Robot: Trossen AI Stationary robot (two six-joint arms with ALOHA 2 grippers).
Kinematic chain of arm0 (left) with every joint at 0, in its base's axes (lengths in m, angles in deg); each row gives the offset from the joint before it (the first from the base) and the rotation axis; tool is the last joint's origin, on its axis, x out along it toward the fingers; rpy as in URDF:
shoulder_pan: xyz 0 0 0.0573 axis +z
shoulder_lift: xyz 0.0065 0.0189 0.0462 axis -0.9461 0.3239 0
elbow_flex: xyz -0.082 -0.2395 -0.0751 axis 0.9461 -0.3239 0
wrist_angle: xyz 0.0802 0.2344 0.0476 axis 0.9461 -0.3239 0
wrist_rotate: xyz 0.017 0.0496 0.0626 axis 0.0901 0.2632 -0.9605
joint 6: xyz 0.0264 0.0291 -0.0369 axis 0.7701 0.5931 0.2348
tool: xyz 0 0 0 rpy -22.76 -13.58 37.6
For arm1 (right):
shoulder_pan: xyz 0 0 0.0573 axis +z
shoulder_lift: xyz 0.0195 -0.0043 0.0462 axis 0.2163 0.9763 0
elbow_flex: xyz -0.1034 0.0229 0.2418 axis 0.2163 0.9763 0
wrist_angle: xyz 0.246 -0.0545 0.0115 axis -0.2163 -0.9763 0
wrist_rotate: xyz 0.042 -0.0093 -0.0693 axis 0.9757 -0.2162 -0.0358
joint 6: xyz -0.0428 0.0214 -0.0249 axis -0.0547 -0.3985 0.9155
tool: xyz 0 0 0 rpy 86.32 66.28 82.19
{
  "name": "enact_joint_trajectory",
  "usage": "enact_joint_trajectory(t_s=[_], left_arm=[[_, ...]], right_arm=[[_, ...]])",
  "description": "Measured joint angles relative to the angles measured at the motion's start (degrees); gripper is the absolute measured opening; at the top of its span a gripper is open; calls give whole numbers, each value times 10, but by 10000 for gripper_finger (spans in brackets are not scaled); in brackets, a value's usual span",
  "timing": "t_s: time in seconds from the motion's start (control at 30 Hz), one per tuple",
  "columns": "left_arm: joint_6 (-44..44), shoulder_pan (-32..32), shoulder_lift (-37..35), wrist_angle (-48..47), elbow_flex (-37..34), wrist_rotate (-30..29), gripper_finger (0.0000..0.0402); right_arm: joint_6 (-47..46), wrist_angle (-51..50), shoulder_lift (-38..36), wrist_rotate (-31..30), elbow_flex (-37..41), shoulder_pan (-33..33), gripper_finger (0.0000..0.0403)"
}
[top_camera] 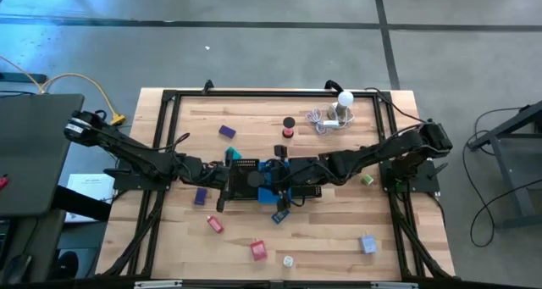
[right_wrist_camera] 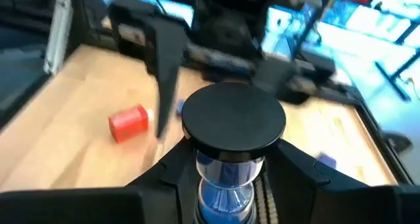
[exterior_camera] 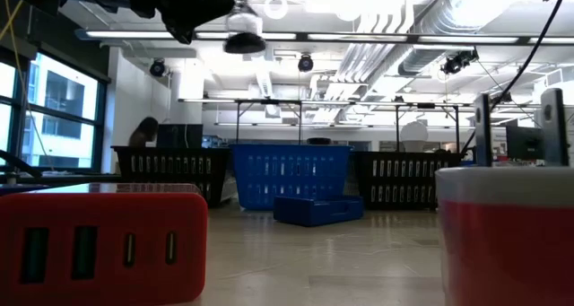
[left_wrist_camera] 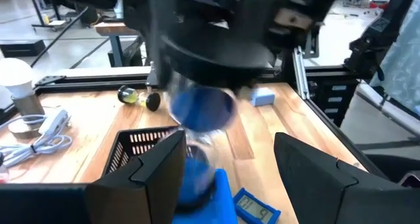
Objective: Pick & Place Office items
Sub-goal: Put the blue hourglass into the blue bin
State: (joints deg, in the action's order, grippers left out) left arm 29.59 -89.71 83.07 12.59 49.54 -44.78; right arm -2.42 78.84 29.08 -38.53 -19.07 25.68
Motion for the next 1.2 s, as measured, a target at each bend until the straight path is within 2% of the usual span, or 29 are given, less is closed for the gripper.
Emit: enact_joint_trajectory(t_s=[0.2,0.33,0.5,0.63,0.87,1.0,1.2], left_arm=[[0,-3,0,-8,0,0,225],[2,-7,0,-10,0,0,225],[-3,-7,0,-10,0,0,225],[-4,-7,0,-13,0,0,225],[7,-7,0,-12,0,-1,225],[10,-7,0,-12,0,-1,225],[11,-7,0,-12,0,-1,225]], right_arm=[[-45,-87,-20,3,1,-1,138],[-67,-99,-20,37,10,-10,138],[-90,-26,-19,57,73,-41,138],[-103,92,-19,99,138,-69,139],[-107,267,-12,119,246,-96,140],[-99,323,-8,112,280,-100,140],[-103,391,30,105,290,-99,141]])
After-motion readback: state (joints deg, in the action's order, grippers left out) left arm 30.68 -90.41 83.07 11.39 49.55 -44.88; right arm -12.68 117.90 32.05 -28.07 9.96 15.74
